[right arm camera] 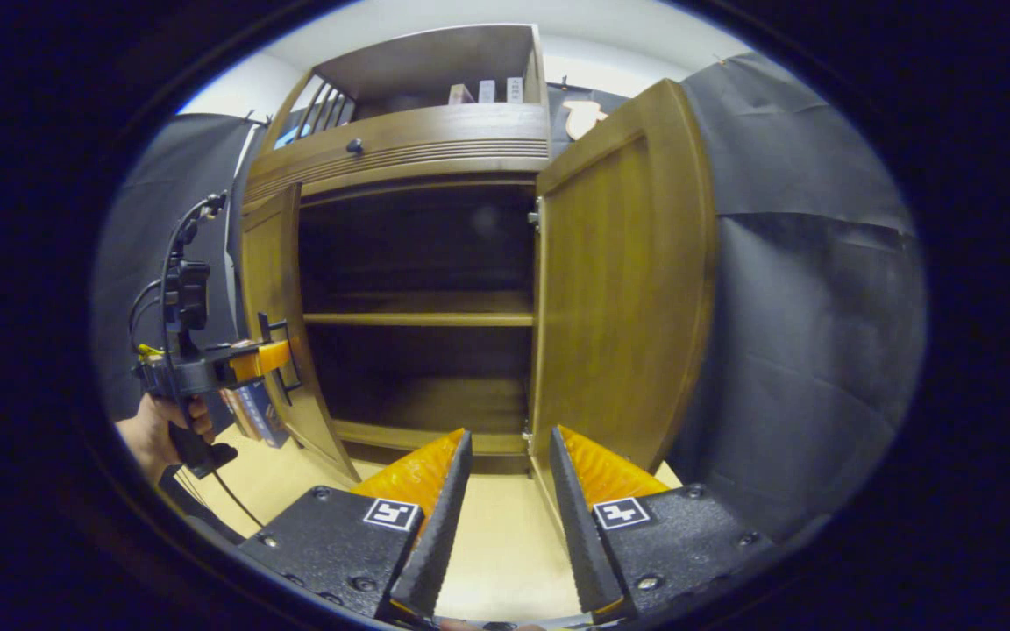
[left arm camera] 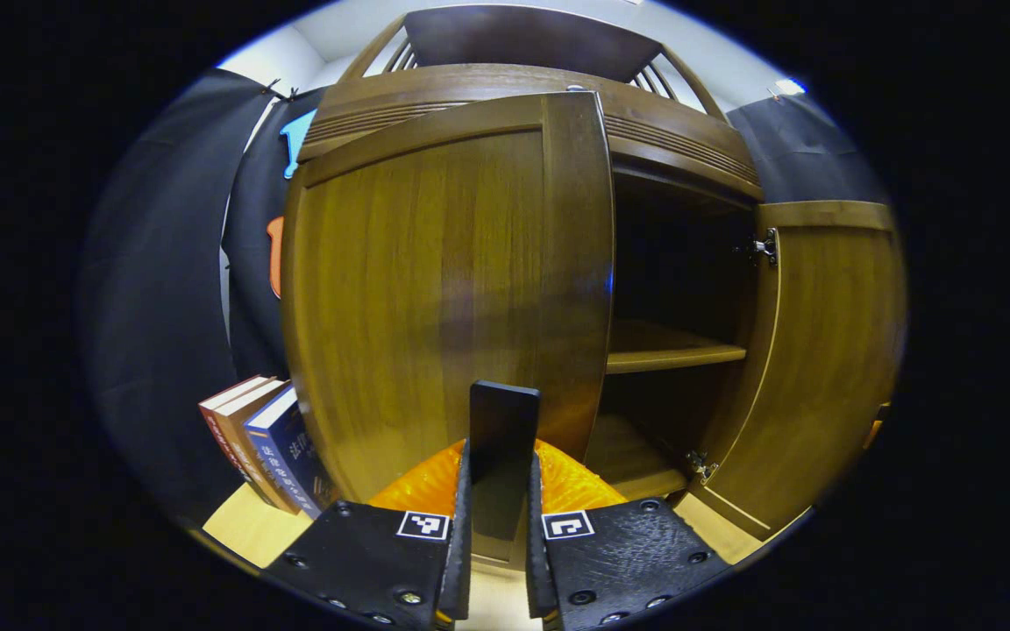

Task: Open the right door of the double-door shoe cabinet with the right hand, and open the left door with the left hand.

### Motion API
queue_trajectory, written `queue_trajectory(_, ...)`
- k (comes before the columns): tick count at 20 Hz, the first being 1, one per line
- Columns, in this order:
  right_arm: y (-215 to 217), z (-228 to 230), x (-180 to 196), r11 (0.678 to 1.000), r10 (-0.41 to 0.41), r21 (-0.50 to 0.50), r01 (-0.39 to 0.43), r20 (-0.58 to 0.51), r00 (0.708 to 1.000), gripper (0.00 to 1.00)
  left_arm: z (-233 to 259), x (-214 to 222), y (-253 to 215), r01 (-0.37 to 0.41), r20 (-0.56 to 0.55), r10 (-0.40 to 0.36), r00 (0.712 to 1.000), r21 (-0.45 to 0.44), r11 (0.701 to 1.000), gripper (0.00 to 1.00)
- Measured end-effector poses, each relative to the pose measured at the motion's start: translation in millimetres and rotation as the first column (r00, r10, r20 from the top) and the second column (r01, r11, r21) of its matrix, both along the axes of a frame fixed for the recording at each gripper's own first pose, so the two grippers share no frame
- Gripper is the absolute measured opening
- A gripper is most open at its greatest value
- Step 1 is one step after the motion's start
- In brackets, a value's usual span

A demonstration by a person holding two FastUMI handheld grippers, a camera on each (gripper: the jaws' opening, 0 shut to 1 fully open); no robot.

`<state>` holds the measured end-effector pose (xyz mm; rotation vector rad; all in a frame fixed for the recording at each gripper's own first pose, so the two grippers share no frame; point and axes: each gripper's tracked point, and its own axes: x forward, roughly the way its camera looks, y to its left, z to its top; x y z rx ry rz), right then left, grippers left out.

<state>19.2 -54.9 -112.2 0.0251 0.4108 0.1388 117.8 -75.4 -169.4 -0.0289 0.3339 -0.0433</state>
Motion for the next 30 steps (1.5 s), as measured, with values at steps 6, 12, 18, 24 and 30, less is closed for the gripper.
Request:
queue_trajectory(6, 40, 3, 8, 0.995, 0.095, -0.001, -0.095, 0.022, 0.995, 0.63, 7, -33, 22, -0.023, -0.021, 0.023, 1.000, -0.015, 1.000, 0.25)
queue_trajectory(12, 70, 0, 14, 0.986, 0.166, 0.002, -0.166, 0.018, 0.986, 0.64, 13, -67, 58, -0.090, -0.018, 0.090, 0.996, -0.007, 0.996, 0.12)
queue_trajectory(18, 91, 1, 20, 0.979, 0.202, 0.014, -0.203, 0.023, 0.979, 0.66, 16, -101, 107, -0.205, -0.029, 0.206, 0.978, 0.022, 0.978, 0.11)
queue_trajectory(24, 109, 4, 25, 0.975, 0.218, 0.036, -0.218, 0.022, 0.976, 0.70, 8, -118, 159, -0.303, -0.061, 0.302, 0.951, -0.002, 0.953, 0.00)
queue_trajectory(30, 122, 9, 27, 0.972, 0.234, 0.019, -0.234, 0.037, 0.972, 0.70, 12, -130, 174, -0.288, -0.051, 0.290, 0.956, 0.041, 0.957, 0.02)
